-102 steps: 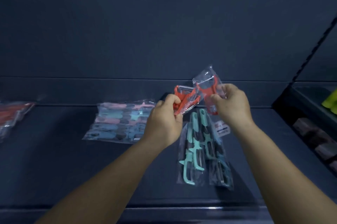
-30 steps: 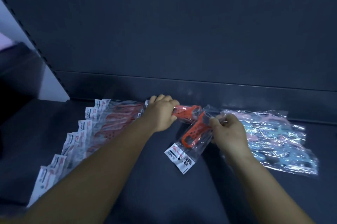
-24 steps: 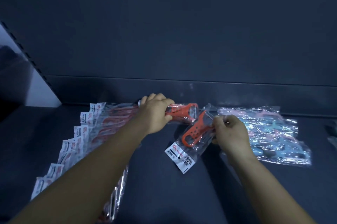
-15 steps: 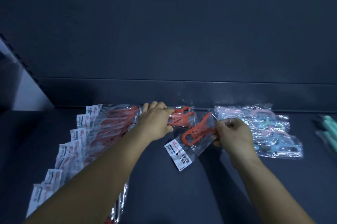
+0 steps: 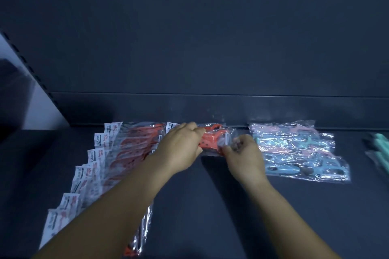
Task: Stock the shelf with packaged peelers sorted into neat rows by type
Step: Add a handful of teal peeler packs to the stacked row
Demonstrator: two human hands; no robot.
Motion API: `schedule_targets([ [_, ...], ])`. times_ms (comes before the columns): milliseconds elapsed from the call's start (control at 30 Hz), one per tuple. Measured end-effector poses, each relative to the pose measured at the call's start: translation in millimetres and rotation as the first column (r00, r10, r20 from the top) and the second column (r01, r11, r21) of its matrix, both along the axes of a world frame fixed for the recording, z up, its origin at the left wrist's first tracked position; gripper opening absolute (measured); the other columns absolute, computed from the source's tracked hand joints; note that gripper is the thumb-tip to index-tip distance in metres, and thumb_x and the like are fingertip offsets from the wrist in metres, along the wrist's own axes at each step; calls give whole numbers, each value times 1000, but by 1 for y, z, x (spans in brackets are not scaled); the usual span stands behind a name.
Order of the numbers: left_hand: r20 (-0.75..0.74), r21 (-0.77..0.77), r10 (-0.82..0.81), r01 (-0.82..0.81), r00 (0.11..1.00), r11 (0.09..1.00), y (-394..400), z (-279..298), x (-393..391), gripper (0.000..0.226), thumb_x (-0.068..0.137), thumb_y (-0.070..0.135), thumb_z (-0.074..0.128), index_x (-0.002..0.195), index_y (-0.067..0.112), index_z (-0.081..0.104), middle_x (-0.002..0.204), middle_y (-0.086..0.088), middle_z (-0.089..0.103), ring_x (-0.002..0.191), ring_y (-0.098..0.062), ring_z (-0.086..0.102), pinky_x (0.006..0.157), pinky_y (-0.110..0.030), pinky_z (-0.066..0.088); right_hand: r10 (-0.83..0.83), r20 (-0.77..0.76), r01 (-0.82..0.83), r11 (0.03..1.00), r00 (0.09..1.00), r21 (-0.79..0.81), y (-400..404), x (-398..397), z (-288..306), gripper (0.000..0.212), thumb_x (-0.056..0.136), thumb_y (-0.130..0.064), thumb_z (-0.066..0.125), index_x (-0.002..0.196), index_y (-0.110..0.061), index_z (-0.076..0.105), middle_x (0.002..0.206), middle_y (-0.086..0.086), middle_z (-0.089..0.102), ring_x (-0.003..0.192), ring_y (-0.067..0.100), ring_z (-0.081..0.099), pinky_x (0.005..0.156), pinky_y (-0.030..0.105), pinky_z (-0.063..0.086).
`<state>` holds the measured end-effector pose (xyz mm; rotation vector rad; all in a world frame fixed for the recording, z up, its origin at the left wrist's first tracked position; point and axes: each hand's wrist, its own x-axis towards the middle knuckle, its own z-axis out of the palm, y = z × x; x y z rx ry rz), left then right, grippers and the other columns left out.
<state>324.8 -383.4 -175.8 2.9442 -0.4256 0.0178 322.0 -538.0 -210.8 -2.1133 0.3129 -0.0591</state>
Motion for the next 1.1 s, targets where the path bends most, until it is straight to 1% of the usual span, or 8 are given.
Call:
schedule_targets([
  [133, -4, 82, -48, 48, 999, 996, -10, -11, 8, 50, 94, 22, 55, 141, 12, 39, 147, -2, 36, 136, -22, 31, 113, -30, 22, 83, -51, -93, 968, 995, -232, 1, 0, -5, 31, 85, -26, 60, 107, -5, 53, 106, 15, 57, 99, 35, 55, 81, 35, 45],
  [233, -33, 145, -62, 66, 998, 987, -9, -20, 10, 57, 96, 22, 51, 147, 14, 27, 155, -2, 24, 144, -20, 18, 116, -31, 11, 104, -83, -125, 942, 991, -313, 2, 3, -6, 35, 87, -26, 56, 113, -2, 51, 115, 19, 55, 108, 37, 52, 89, 38, 43],
  [300, -37, 144, -52, 57, 998, 988, -6, -24, 10, 58, 97, 20, 49, 149, 17, 23, 156, -1, 22, 144, -20, 18, 117, -32, 11, 109, -94, -135, 931, 990, -338, 1, 3, -5, 47, 89, -27, 55, 128, -3, 42, 125, 19, 50, 116, 37, 47, 95, 39, 40],
  [400, -48, 123, -20, 26, 999, 992, -1, -26, 10, 61, 96, 12, 50, 150, 18, 21, 158, -3, 16, 144, -23, 20, 117, -34, 14, 192, -48, -195, 895, 980, -401, 3, -3, -7, 66, 91, -26, 53, 148, -17, 19, 142, 12, 34, 126, 34, 35, 105, 37, 30],
  [533, -92, 153, -30, 44, 995, 987, 0, -24, 10, 61, 99, 31, 45, 151, 15, 17, 160, -4, 7, 146, -22, 12, 119, -35, 8, 257, -42, -246, 847, 966, -471, 7, -4, -13, 53, 92, -24, 50, 141, -18, 31, 140, 7, 36, 123, 30, 36, 104, 33, 31],
  [733, -72, 198, -4, 19, 997, 980, -4, -29, 17, 63, 99, 15, 44, 151, 9, 9, 159, -10, 8, 146, -25, 10, 118, -35, 8, 217, -55, -218, 868, 975, -447, 12, 6, -9, 46, 90, -22, 52, 133, -13, 40, 133, 10, 43, 120, 30, 40, 101, 33, 32],
  [900, -55, 204, -39, 49, 998, 978, -10, -19, 13, 70, 100, 33, 42, 151, 8, 2, 160, -9, 5, 147, -23, 4, 118, -35, 3, 263, -33, -243, 828, 964, -506, 7, -1, -2, 51, 91, -27, 51, 137, -10, 37, 143, 10, 36, 129, 30, 36, 107, 32, 28],
  [1100, 7, 151, -138, 136, 990, 979, -48, -6, -4, 65, 99, 28, 40, 151, 10, 5, 160, -7, 8, 147, -21, 7, 118, -33, 4, 316, 44, -221, 750, 948, -623, -23, -20, 9, 50, 90, -26, 50, 136, -9, 41, 145, 8, 41, 133, 28, 36, 112, 34, 26],
])
